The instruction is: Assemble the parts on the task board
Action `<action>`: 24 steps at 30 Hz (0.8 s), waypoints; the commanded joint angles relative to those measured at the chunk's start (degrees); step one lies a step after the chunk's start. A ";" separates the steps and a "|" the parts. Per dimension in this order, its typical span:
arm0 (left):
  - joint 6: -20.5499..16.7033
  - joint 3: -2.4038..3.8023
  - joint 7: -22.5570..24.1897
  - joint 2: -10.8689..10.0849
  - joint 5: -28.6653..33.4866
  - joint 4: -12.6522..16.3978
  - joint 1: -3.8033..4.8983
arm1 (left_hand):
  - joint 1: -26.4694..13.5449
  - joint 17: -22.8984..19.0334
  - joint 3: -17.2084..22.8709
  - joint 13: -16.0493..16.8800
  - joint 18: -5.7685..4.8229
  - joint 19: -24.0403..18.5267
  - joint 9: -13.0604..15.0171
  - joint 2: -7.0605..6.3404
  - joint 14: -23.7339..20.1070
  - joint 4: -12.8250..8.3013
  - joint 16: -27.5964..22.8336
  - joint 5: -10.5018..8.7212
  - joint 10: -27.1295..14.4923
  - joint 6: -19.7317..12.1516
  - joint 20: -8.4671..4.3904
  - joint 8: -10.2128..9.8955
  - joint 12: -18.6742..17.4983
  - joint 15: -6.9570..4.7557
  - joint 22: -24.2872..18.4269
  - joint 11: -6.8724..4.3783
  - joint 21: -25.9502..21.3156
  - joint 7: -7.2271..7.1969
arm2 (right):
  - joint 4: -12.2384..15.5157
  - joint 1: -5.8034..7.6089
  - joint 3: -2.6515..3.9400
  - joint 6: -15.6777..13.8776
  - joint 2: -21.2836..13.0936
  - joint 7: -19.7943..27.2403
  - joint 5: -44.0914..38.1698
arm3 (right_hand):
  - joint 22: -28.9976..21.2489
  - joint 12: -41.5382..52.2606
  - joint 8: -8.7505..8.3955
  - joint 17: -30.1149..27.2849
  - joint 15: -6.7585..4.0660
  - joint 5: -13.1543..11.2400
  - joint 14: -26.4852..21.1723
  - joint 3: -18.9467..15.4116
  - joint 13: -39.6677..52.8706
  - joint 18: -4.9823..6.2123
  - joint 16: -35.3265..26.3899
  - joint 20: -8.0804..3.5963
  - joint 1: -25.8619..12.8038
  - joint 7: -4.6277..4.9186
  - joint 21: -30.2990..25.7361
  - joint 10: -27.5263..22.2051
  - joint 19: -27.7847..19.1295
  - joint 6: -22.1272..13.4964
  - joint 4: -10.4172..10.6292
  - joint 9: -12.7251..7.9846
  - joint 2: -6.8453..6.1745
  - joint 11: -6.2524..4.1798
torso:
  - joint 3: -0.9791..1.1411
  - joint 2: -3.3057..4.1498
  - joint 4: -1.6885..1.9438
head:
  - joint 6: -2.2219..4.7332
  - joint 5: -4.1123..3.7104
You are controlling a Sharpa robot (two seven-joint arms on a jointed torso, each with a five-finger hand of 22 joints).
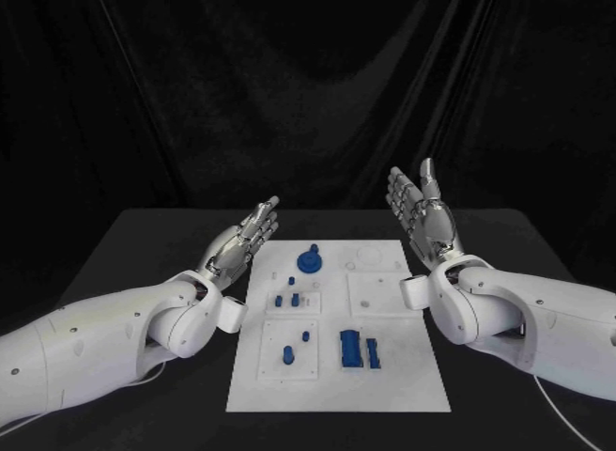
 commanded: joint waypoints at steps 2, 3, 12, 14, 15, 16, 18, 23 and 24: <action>-15.29 1.81 -2.70 0.68 6.43 2.23 -0.40 | -12.00 -0.08 2.50 -0.06 -5.67 -0.07 -0.12 -1.44 -0.02 -2.73 -0.20 -1.16 0.00 -2.43 0.40 -0.27 -0.17 0.59 -0.07 6.11 -0.18 2.31 | -0.87 -0.79 1.38 -9.08 1.49 -4.54 9.04 | -0.05 -0.20 -0.20 -0.05 -0.30 -0.20 -0.02 0.00 -0.06 -0.41 -0.21 -0.30 -0.35 0.00 -0.36 -0.21 -0.01 -0.20 -0.15 -0.05 0.06 -0.01 | 0.54 -2.34 -1.17 | 3.87 -0.18; -17.04 2.30 -3.05 0.82 7.10 2.71 -0.49 | -12.83 -0.08 2.68 -0.06 -5.67 -0.07 -0.12 -1.44 -0.02 -2.91 -0.20 -1.16 0.00 -2.61 0.40 -0.27 -0.17 0.59 -0.07 6.11 -0.18 2.31 | -0.97 -0.88 1.60 -9.46 1.73 -4.70 9.45 | -0.05 -0.20 -0.20 -0.05 -0.30 -0.20 -0.02 0.00 -0.06 -0.41 -0.21 -0.30 -0.35 0.00 -0.36 -0.21 -0.01 -0.20 -0.15 -0.05 0.06 -0.01 | 0.59 -2.55 -1.28 | 4.37 -0.21; -28.67 5.56 -5.38 1.75 11.57 5.92 -1.12 | -19.19 -0.08 6.99 -0.06 -5.67 -0.07 -0.12 -1.44 -0.02 -7.75 -0.20 -1.16 0.00 -6.64 0.40 -0.27 -0.17 0.59 -0.07 6.11 -0.18 2.31 | -1.11 -1.01 1.92 -9.99 2.08 -4.94 10.03 | -0.05 -0.20 -0.20 -0.05 -0.30 -0.20 -0.02 0.00 -0.06 -0.41 -0.21 -0.30 -0.35 0.00 -0.36 -0.21 -0.01 -0.20 -0.15 -0.05 0.06 -0.01 | 0.80 -3.44 -1.71 | 6.48 -0.31; -29.83 5.88 -5.61 1.84 12.01 6.24 -1.18 | -20.34 -0.08 6.99 -0.06 -5.67 -0.07 -0.12 -1.44 -0.02 -7.75 -0.20 -1.16 0.00 -6.64 0.40 -0.27 -0.17 0.59 -0.07 6.11 -0.18 2.31 | -1.11 -1.01 1.92 -9.99 2.08 -4.94 10.03 | -0.05 -0.20 -0.20 -0.05 -0.30 -0.20 -0.02 0.00 -0.06 -0.41 -0.21 -0.30 -0.35 0.00 -0.36 -0.21 -0.01 -0.20 -0.15 -0.05 0.06 -0.01 | 0.80 -3.44 -1.71 | 6.48 -0.31; -30.24 6.00 -5.69 1.87 12.17 6.35 -1.21 | -20.73 -0.08 6.99 -0.06 -5.67 -0.07 -0.12 -1.44 -0.02 -7.75 -0.20 -1.16 0.00 -6.64 0.40 -0.27 -0.17 0.59 -0.07 6.11 -0.18 2.31 | -1.11 -1.01 1.92 -9.99 2.08 -4.94 10.03 | -0.05 -0.20 -0.20 -0.05 -0.30 -0.20 -0.02 0.00 -0.06 -0.41 -0.21 -0.30 -0.35 0.00 -0.36 -0.21 -0.01 -0.20 -0.15 -0.05 0.06 -0.01 | 0.80 -3.44 -1.71 | 6.48 -0.31; -30.63 6.11 -5.77 1.90 12.32 6.46 -1.23 | -21.56 -0.08 6.99 -0.06 -5.67 -0.07 -0.12 -1.44 -0.02 -7.75 -0.20 -1.16 0.00 -6.64 0.40 -0.27 -0.17 0.59 -0.07 6.11 -0.18 2.31 | -1.11 -1.01 1.92 -9.99 2.08 -4.94 10.03 | -0.05 -0.20 -0.20 -0.05 -0.30 -0.20 -0.02 0.00 -0.06 -0.41 -0.21 -0.30 -0.35 0.00 -0.36 -0.21 -0.01 -0.20 -0.15 -0.05 0.06 -0.01 | 0.80 -3.44 -1.71 | 6.48 -0.31; -30.76 6.15 -5.79 1.91 12.37 6.49 -1.23 | -22.47 -0.08 6.99 -0.06 -5.67 -0.07 -0.12 -1.44 -0.02 -7.75 -0.20 -1.16 0.00 -6.64 0.40 -0.27 -0.17 0.59 -0.07 6.11 -0.18 2.31 | -1.11 -1.01 1.92 -9.99 2.08 -4.94 10.03 | -0.05 -0.20 -0.20 -0.05 -0.30 -0.20 -0.02 0.00 -0.06 -0.41 -0.21 -0.30 -0.35 0.00 -0.36 -0.21 -0.01 -0.20 -0.15 -0.05 0.06 -0.01 | 0.80 -3.44 -1.71 | 6.48 -0.31; -30.76 6.15 -5.79 1.91 12.37 6.49 -1.23 | -24.53 -0.08 6.99 -0.06 -5.67 -0.07 -0.12 -1.44 -0.02 -7.75 -0.20 -1.16 0.00 -6.64 0.40 -0.27 -0.17 0.59 -0.07 6.11 -0.18 2.31 | -1.11 -1.01 1.92 -9.99 2.08 -4.94 10.03 | -0.05 -0.20 -0.20 -0.05 -0.30 -0.20 -0.02 0.00 -0.06 -0.41 -0.21 -0.30 -0.35 0.00 -0.36 -0.21 -0.01 -0.20 -0.15 -0.05 0.06 -0.01 | 0.80 -3.44 -1.71 | 6.48 -0.31; -30.76 6.15 -5.79 1.91 12.37 6.49 -1.23 | -24.89 -0.08 6.99 -0.06 -5.67 -0.07 -0.12 -1.44 -0.02 -7.75 -0.20 -1.16 0.00 -6.64 0.40 -0.27 -0.17 0.59 -0.07 6.11 -0.18 2.31 | -1.11 -1.01 1.92 -9.99 2.08 -4.94 10.03 | -0.05 -0.20 -0.20 -0.05 -0.30 -0.20 -0.02 0.00 -0.06 -0.41 -0.21 -0.30 -0.35 0.00 -0.36 -0.21 -0.01 -0.20 -0.15 -0.05 0.06 -0.01 | 0.80 -3.44 -1.71 | 6.48 -0.31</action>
